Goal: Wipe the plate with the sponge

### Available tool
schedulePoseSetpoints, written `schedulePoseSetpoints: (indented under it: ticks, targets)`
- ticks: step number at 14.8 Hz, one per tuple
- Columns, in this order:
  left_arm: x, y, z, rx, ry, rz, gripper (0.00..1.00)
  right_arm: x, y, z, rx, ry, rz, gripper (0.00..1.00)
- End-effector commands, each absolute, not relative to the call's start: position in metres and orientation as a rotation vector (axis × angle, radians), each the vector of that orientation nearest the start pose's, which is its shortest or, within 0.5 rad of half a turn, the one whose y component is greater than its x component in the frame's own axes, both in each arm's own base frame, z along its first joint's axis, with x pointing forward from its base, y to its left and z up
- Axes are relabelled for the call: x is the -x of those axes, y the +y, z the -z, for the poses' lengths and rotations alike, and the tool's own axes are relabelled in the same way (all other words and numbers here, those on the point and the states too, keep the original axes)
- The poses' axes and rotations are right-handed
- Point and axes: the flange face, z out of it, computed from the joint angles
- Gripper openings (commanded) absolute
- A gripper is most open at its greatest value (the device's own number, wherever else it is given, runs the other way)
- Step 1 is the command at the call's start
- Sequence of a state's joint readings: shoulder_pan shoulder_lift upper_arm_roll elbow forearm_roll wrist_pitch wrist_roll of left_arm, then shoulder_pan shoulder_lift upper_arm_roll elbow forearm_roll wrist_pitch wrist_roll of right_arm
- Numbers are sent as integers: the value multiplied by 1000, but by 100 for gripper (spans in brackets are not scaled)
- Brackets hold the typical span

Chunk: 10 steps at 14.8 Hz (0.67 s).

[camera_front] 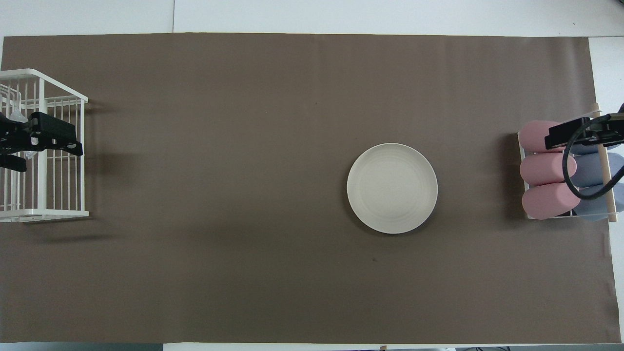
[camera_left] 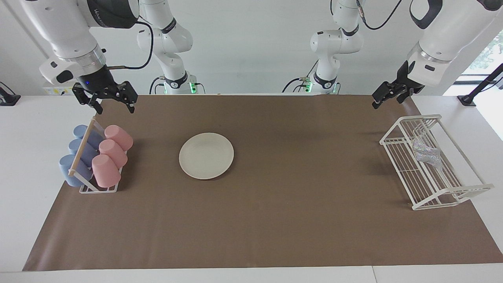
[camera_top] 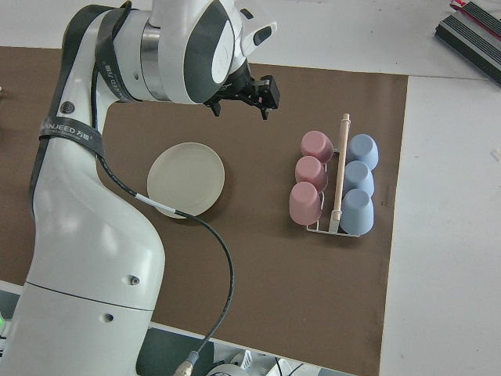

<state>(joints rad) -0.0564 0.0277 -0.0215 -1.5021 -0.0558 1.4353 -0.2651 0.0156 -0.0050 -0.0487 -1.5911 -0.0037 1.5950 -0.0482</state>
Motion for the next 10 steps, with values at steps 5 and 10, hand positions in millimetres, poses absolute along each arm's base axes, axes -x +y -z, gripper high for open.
schedulePoseSetpoints:
  ticks: [5, 10]
  targets:
    - [-542, -47, -631, 3158, -277, -117, 100, -555, -18, -620, 3144, -48, -3, 100]
    - [-545, -40, -631, 3151, -298, -75, 100, -554, -18, -621, 3146, -39, 0, 100]
